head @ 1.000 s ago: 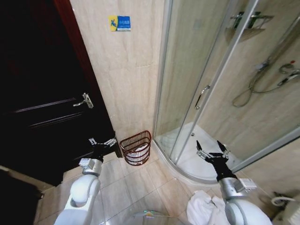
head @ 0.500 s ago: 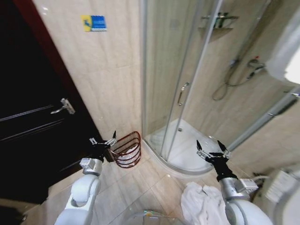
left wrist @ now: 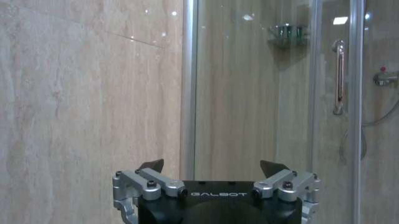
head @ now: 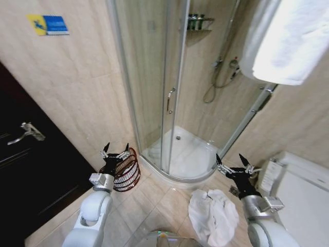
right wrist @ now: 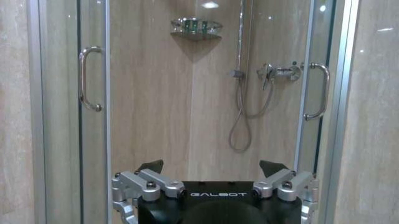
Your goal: Discard the used towel into the hamper.
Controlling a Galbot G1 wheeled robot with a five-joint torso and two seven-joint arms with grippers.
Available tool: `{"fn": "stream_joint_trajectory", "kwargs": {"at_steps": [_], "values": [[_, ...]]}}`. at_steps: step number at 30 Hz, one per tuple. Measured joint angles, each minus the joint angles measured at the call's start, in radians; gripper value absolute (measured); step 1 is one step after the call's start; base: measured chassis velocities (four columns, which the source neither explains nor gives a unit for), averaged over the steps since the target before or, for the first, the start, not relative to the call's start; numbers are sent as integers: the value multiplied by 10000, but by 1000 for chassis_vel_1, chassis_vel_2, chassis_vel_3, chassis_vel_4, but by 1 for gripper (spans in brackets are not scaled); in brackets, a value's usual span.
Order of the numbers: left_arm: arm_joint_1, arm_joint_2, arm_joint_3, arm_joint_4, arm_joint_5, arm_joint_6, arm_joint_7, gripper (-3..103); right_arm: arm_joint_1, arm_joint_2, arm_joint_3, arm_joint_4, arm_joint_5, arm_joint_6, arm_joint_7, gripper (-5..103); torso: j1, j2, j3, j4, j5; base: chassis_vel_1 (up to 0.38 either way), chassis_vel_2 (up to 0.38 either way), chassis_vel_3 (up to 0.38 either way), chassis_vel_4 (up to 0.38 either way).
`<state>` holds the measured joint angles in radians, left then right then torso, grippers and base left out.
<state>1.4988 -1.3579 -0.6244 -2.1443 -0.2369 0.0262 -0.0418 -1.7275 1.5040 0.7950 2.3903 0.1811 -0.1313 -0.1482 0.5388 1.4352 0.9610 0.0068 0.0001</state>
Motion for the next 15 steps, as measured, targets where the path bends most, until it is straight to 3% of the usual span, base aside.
{"fn": "stream_joint_trajectory", "kwargs": {"at_steps": [15], "values": [[-8, 14, 81, -45, -170, -92, 26, 100, 238, 60, -67, -23, -33, 0, 90, 100, 0, 0, 0, -2, -1, 0, 0, 0, 0]]}}
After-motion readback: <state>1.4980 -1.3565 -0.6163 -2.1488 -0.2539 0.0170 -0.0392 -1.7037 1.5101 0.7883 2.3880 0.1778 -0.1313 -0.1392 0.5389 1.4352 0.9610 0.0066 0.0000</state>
